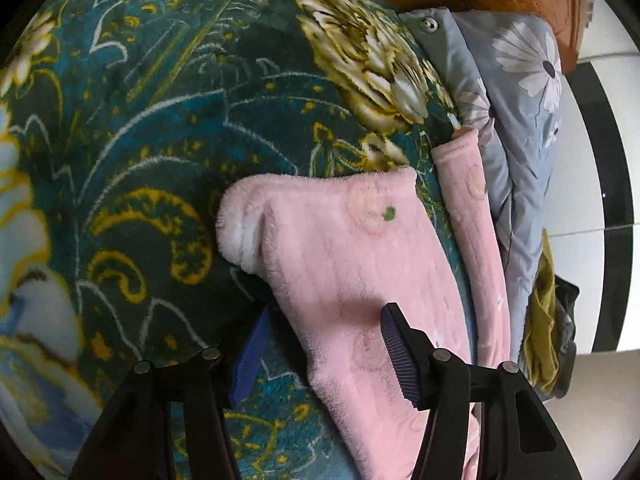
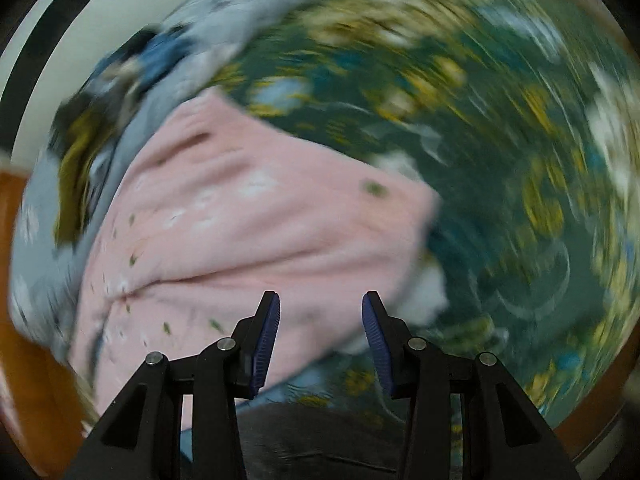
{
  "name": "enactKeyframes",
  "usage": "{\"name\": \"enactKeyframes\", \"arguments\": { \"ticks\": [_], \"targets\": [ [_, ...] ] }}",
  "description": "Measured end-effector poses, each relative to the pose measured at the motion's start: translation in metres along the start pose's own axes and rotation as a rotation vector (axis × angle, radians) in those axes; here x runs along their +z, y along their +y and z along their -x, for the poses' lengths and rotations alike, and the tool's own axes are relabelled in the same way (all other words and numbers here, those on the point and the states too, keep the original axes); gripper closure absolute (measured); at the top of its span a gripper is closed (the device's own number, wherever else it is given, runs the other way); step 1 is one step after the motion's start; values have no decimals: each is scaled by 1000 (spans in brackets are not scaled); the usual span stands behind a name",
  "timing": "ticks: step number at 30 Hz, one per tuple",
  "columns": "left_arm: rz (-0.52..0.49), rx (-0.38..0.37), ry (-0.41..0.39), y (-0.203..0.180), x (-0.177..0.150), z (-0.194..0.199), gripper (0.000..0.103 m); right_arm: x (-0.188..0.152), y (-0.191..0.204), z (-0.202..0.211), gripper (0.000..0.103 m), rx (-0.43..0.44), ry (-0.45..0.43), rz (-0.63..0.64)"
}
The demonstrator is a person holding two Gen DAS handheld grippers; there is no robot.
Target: Fold clothes
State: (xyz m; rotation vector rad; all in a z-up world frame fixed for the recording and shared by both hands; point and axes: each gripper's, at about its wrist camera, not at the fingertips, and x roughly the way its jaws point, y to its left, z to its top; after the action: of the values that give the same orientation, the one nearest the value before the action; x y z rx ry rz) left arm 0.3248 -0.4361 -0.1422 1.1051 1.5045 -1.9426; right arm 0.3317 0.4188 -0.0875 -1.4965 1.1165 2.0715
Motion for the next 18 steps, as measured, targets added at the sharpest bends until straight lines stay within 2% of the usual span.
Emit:
{"name": "enactKeyframes", "arguments": {
  "ticks": [3, 6, 8, 11, 14, 18],
  "targets": [
    [8, -10, 4, -2, 1, -2, 44, -1, -22, -2, 59, 89, -6, -97],
    [20, -10, 14, -2, 1, -4, 57, -3, -24, -9, 59, 160, 2, -139],
    [27, -8, 18, -3, 1, -7, 70, -3, -22, -16, 59, 165, 18, -151],
    [20, 21, 21, -7, -1, -10, 85, -6, -17, -31, 59, 151, 45, -152],
    [34, 30, 9, -10, -1, -12, 94, -9, -18, -41, 59, 165, 54, -189],
    [30, 30, -12, -19, 2, -9, 98, -8, -24, -42, 59, 195, 32, -279]
  ]
}}
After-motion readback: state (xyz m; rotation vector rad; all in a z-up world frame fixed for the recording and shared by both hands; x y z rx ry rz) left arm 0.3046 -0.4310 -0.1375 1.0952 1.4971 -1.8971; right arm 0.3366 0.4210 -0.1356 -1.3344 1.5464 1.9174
